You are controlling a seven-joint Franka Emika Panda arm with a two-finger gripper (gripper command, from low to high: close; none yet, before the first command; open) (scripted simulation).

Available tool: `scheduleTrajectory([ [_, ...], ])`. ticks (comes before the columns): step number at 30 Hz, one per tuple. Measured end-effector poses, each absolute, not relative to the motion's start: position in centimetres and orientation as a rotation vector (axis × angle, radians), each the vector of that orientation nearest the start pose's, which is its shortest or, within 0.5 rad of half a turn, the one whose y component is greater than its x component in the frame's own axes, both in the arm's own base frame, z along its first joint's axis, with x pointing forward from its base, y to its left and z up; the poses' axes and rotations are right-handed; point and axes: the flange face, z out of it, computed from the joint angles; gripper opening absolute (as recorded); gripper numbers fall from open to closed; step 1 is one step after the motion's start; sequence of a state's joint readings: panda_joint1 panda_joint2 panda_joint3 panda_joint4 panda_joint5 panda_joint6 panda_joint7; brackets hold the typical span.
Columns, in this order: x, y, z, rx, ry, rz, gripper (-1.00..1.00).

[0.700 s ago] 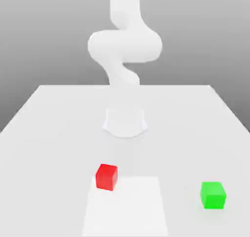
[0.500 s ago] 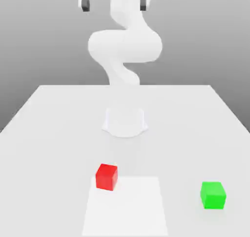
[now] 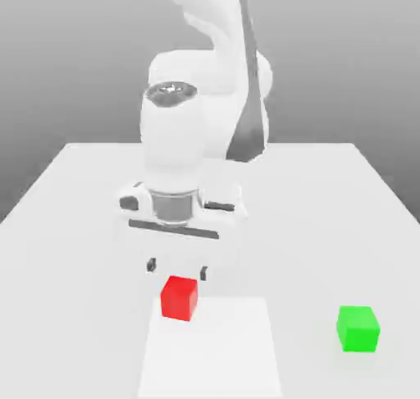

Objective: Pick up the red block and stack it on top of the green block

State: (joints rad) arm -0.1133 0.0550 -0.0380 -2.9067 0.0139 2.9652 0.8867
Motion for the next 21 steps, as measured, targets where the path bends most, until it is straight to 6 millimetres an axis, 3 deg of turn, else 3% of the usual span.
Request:
scheduleTrajectory([
  [2, 33.2, -5.2, 15.6, -2.717, 1.577, -0.001, 0.0],
  [3, 33.1, -5.2, 14.8, -2.717, 1.578, -0.001, -1.0],
  [10, 33.1, -5.2, 14.6, -2.717, 1.578, -0.001, -1.0],
  [17, 33.2, -5.2, 19.8, -2.716, 1.578, 0.0, -1.0],
  [19, 33.9, -4.0, 20.9, -2.722, 1.575, -0.001, -1.0],
  [21, 35.3, -1.5, 21.4, -2.732, 1.566, -0.004, -1.0],
])
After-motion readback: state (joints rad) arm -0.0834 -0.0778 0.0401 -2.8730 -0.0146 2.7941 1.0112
